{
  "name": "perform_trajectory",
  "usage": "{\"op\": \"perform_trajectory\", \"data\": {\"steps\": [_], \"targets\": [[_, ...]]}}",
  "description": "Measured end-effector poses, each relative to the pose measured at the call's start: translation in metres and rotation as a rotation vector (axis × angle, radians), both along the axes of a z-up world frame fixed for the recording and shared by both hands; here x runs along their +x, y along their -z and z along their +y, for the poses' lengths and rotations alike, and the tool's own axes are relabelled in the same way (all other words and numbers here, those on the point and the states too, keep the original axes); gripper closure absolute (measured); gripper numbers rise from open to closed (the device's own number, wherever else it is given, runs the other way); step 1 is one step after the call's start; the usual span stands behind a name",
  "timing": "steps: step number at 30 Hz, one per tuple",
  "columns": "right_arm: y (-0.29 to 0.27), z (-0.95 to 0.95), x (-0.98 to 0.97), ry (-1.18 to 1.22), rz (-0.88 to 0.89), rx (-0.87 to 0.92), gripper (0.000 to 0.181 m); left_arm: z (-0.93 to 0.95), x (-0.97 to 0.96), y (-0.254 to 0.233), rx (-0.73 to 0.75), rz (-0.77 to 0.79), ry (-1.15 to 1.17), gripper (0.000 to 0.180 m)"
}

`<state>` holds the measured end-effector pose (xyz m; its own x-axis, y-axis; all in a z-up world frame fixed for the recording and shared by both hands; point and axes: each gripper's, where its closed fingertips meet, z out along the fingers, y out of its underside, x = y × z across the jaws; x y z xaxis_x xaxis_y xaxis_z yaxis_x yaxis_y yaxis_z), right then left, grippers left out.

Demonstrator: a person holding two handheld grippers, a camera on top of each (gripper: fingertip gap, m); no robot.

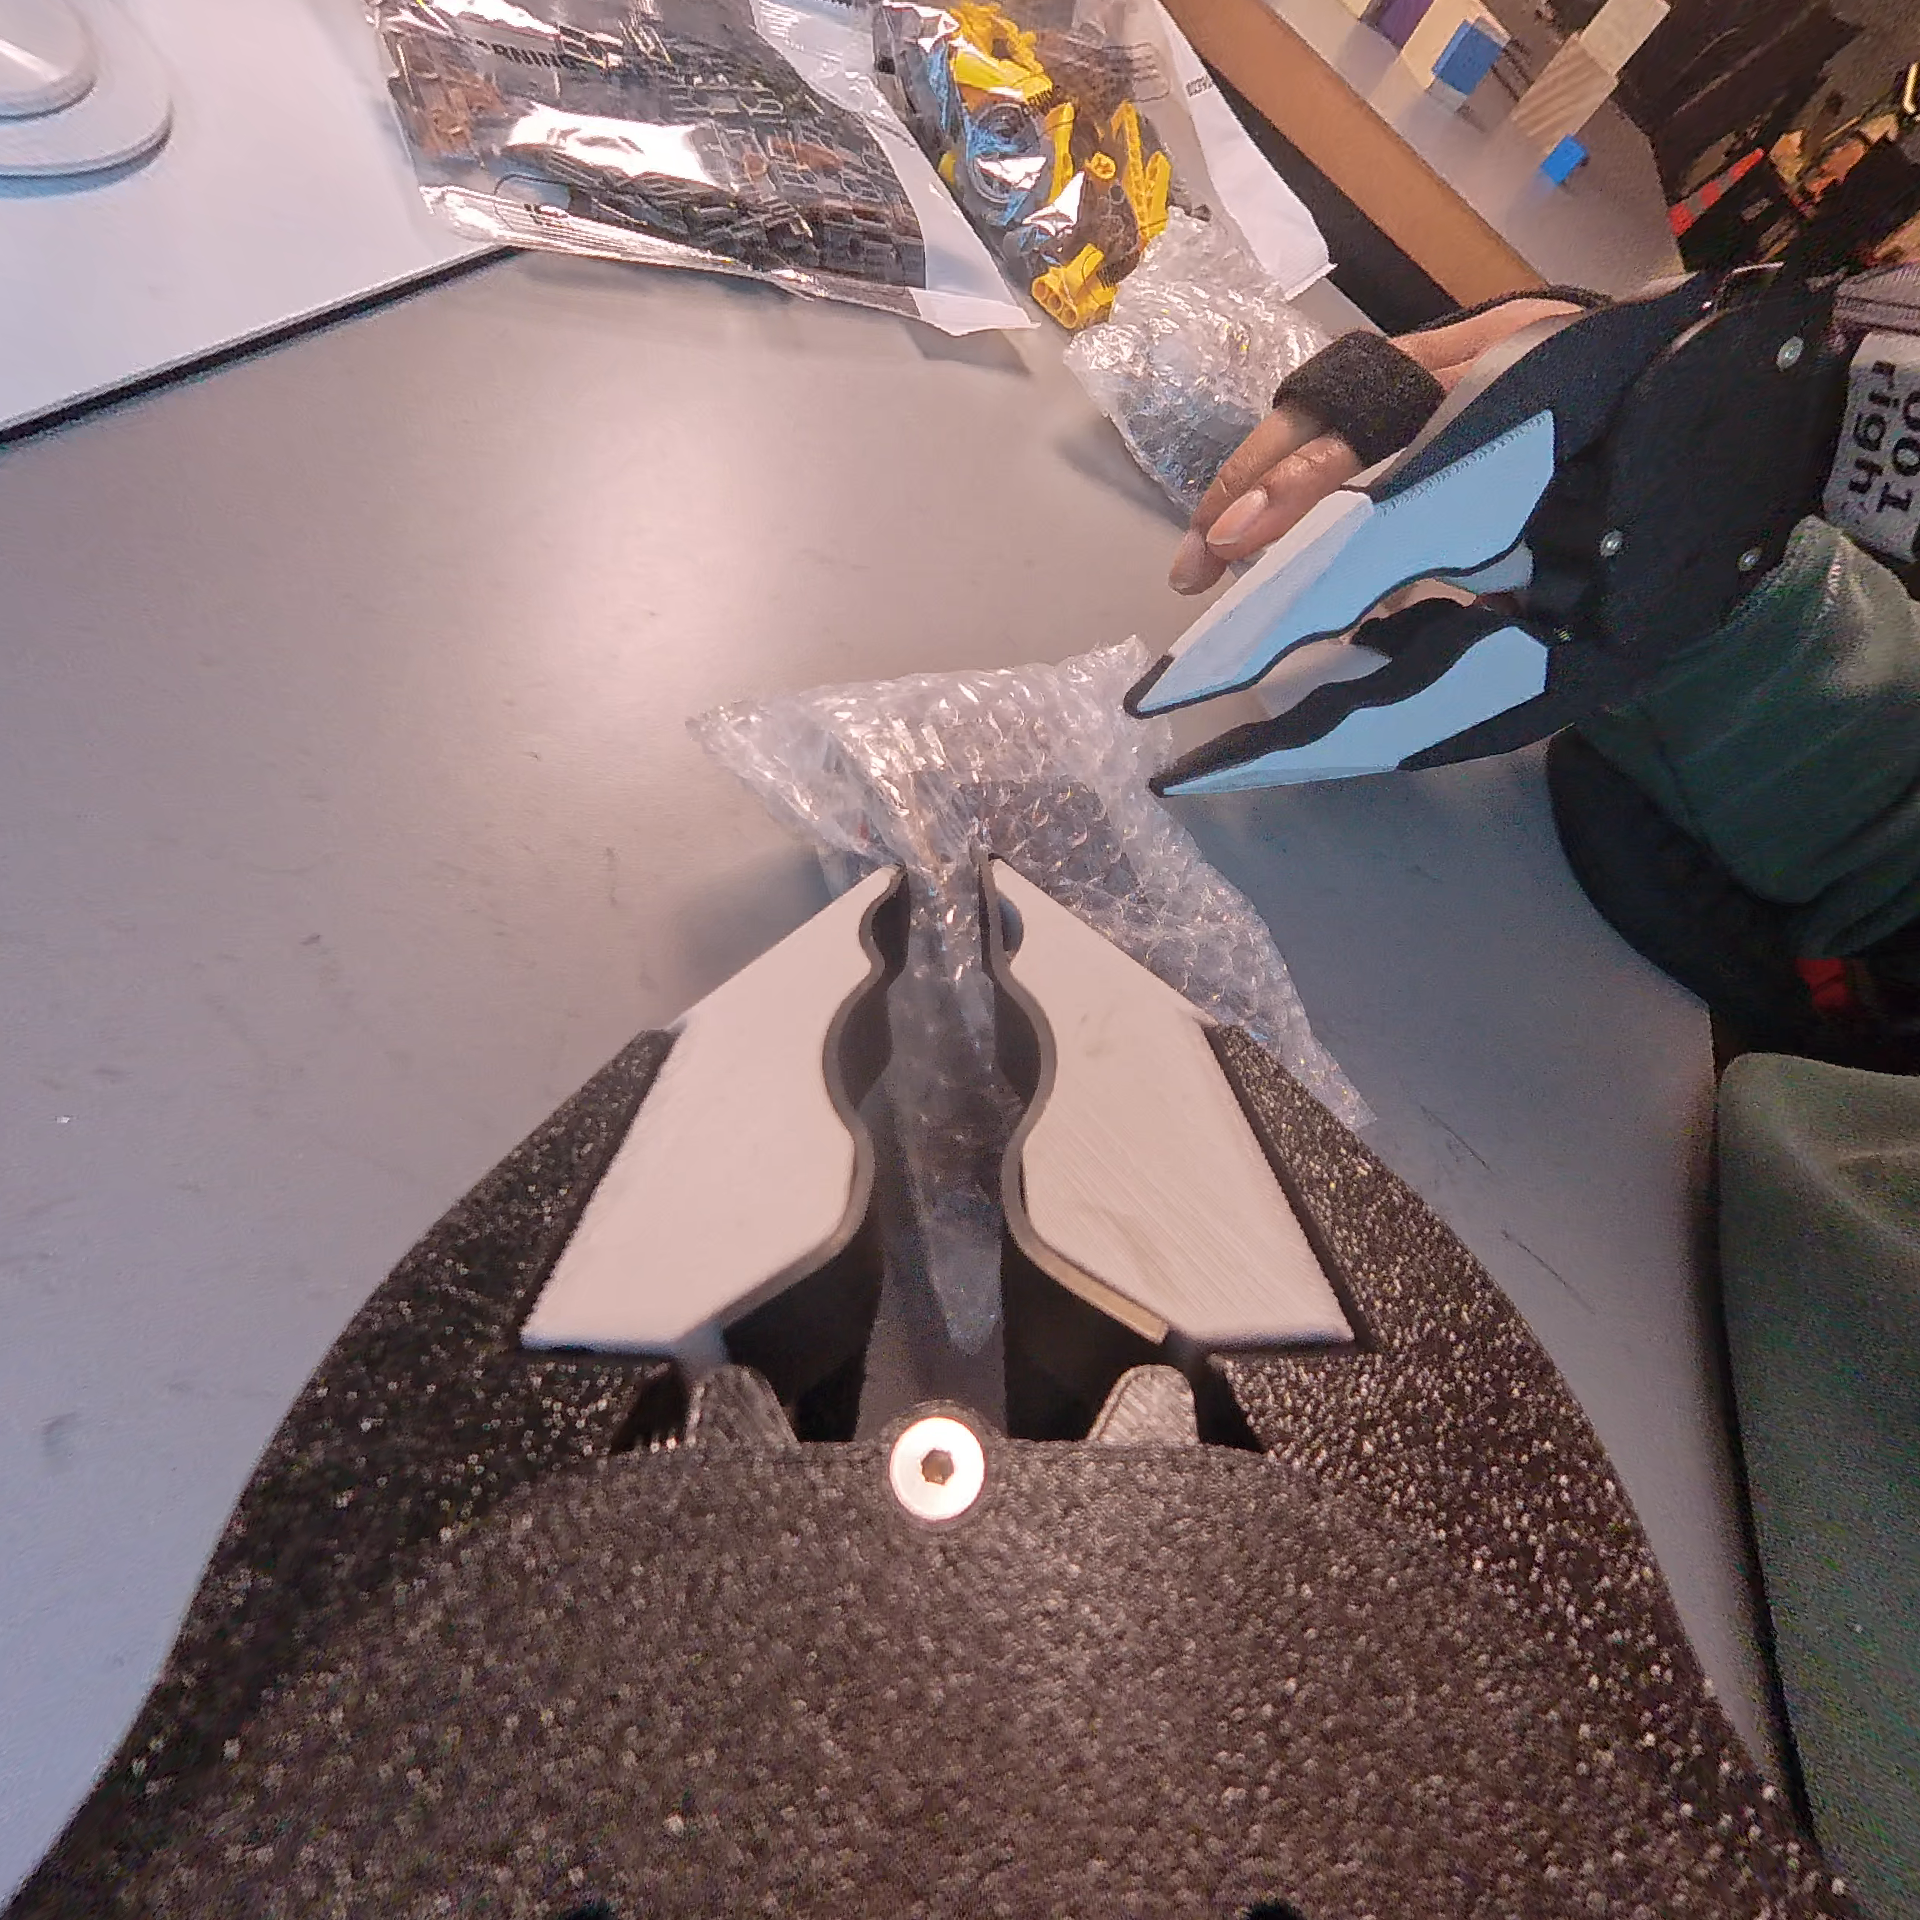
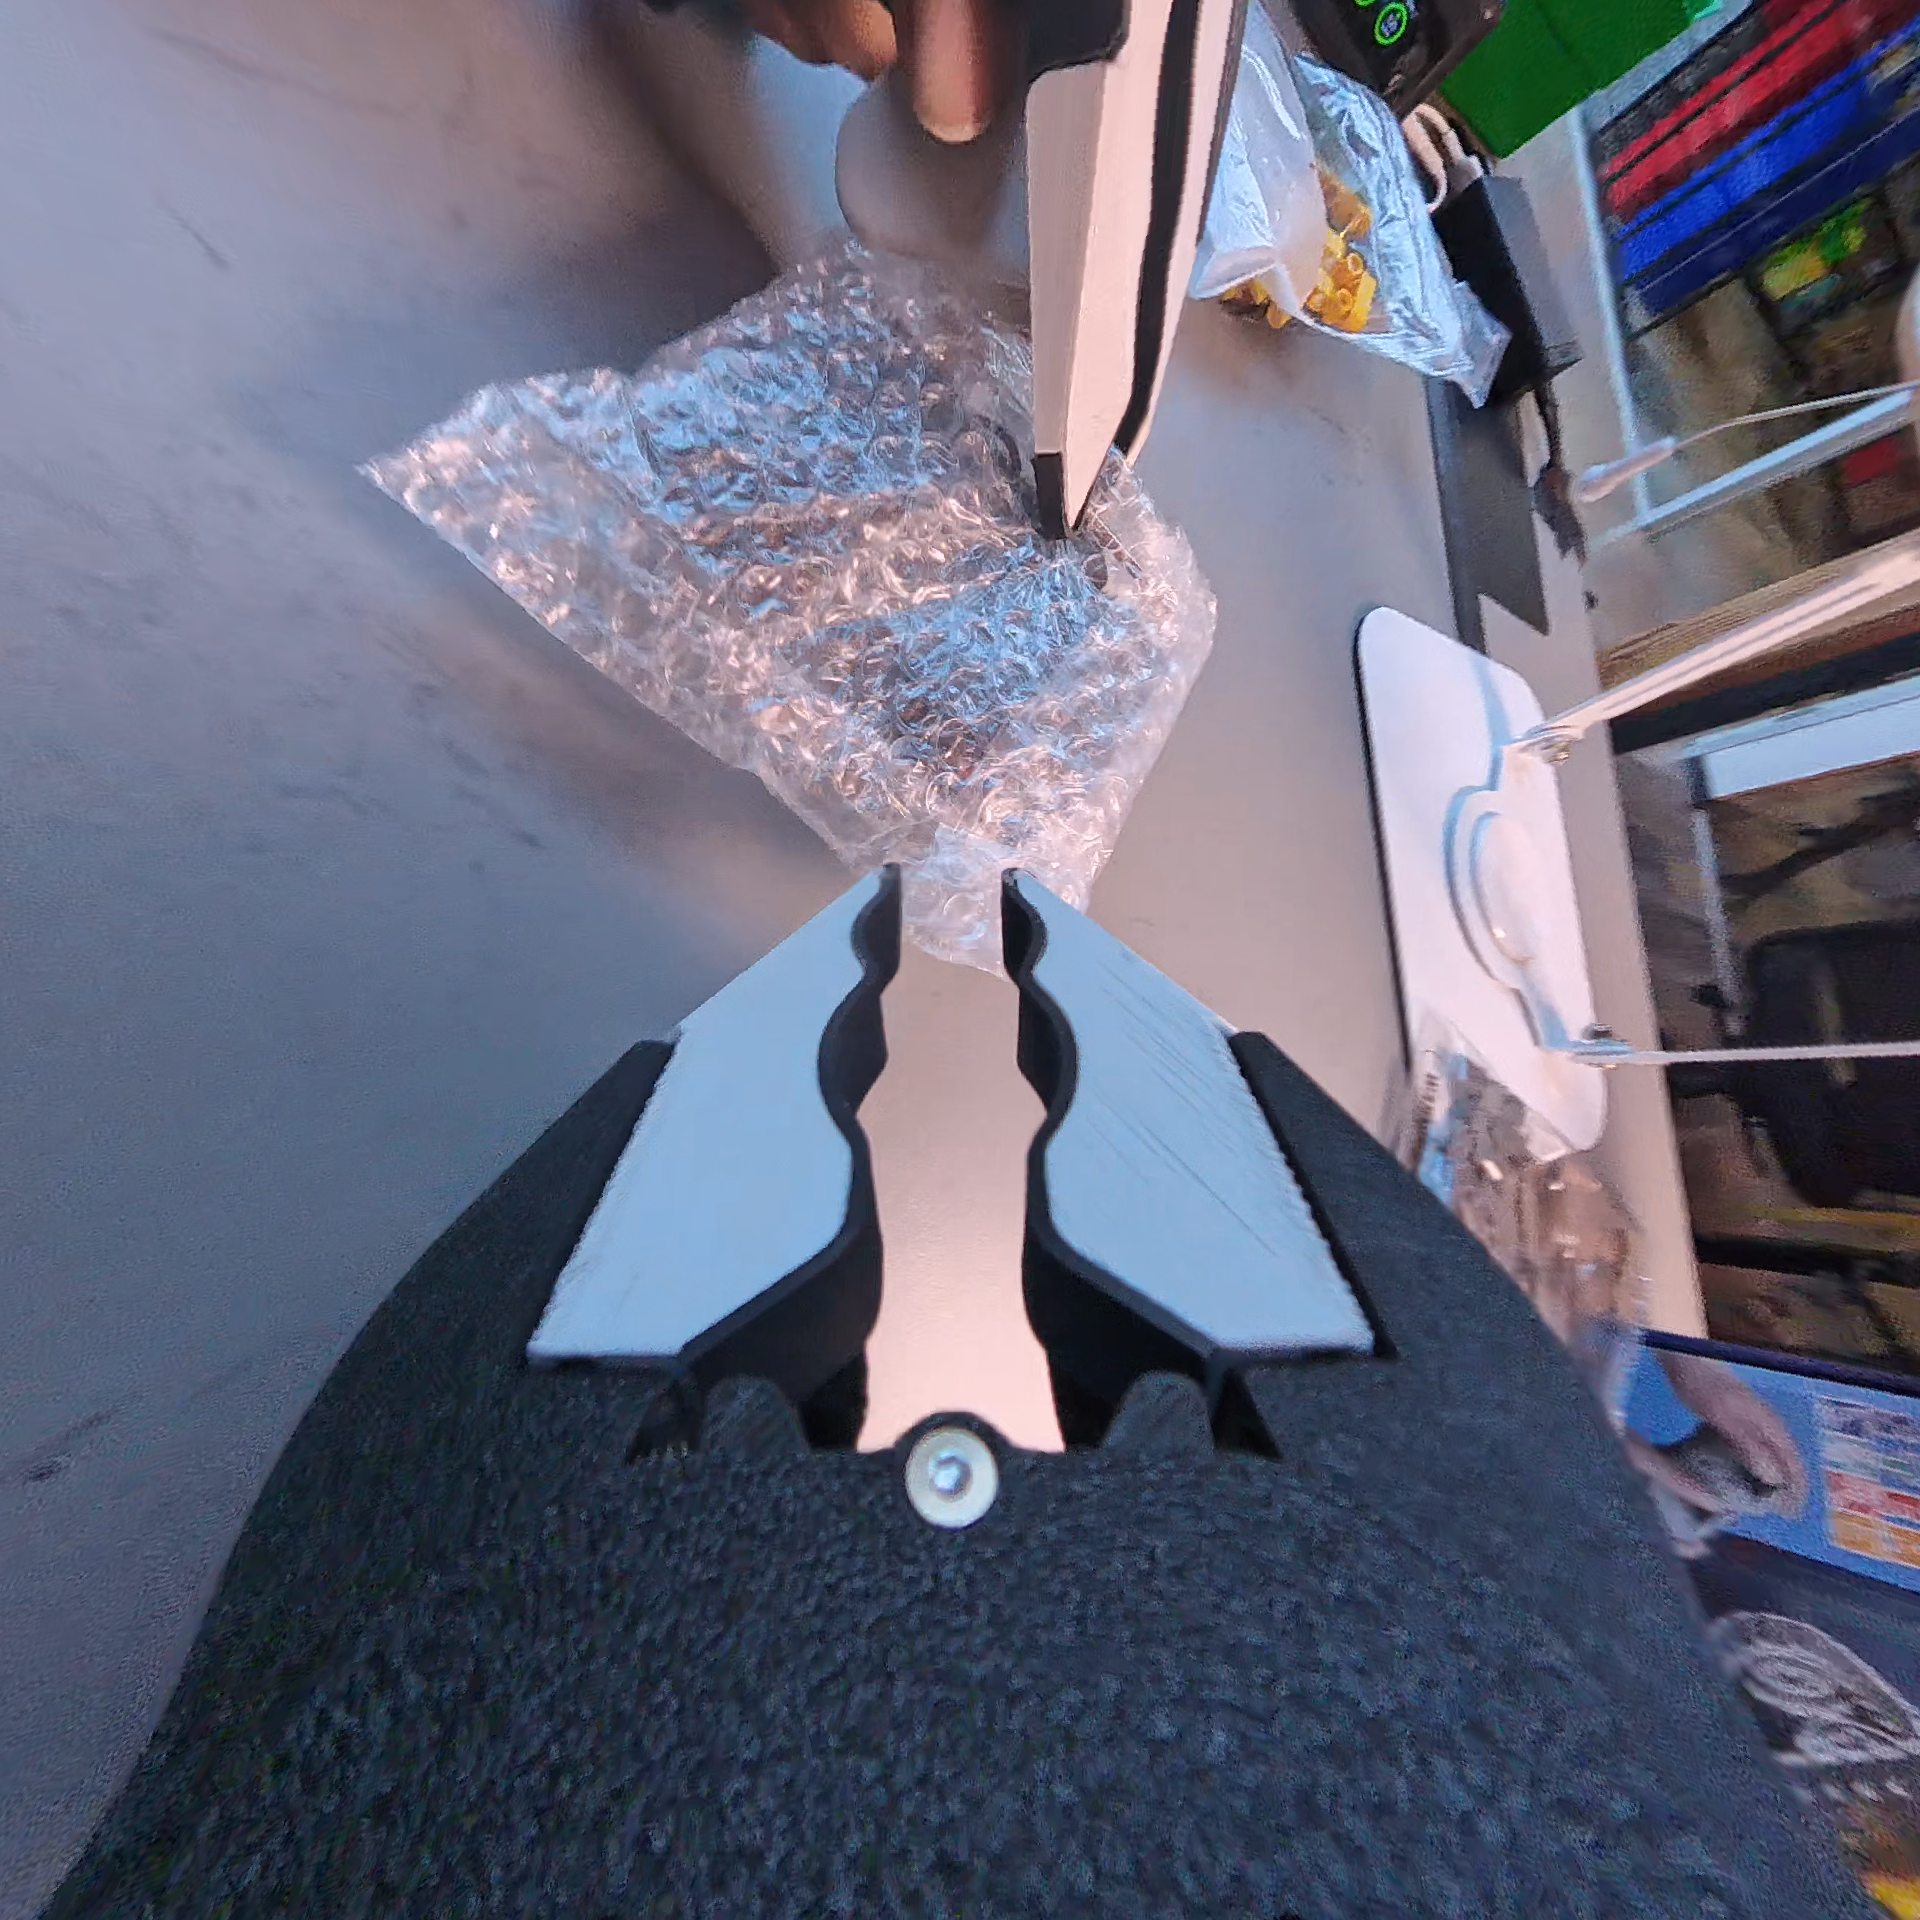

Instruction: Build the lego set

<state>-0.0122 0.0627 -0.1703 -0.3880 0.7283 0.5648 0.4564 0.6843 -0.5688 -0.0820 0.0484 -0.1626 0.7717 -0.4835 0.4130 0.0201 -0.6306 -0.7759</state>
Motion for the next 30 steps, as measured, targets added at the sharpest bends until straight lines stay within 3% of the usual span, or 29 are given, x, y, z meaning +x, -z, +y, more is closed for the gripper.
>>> {"op": "perform_trajectory", "data": {"steps": [5,7,10,13,21,25,30], "targets": [[-0.003,0.005,-0.005,-0.007,0.053,0.072,0.177,0.001,-0.004,0.000,0.020,0.032,-0.007,0.160],[-0.010,0.003,-0.006,0.015,0.070,-0.002,0.179,0.003,-0.012,-0.006,0.070,0.133,-0.047,0.143],[-0.019,-0.003,-0.007,0.050,0.076,-0.180,0.180,-0.001,-0.011,-0.041,0.225,0.247,-0.073,0.135],[-0.024,-0.010,-0.010,0.098,0.050,-0.374,0.181,-0.016,0.018,-0.059,0.301,0.255,0.022,0.143],[-0.036,-0.018,-0.023,0.255,0.073,-0.818,0.181,-0.023,0.046,-0.019,0.216,0.432,0.132,0.153],[-0.034,-0.022,-0.023,0.230,0.058,-0.814,0.180,-0.021,0.043,-0.008,0.246,0.566,0.145,0.171],[-0.034,-0.019,-0.025,0.219,0.097,-0.752,0.174,-0.021,0.045,-0.006,0.254,0.556,0.167,0.176]]}}
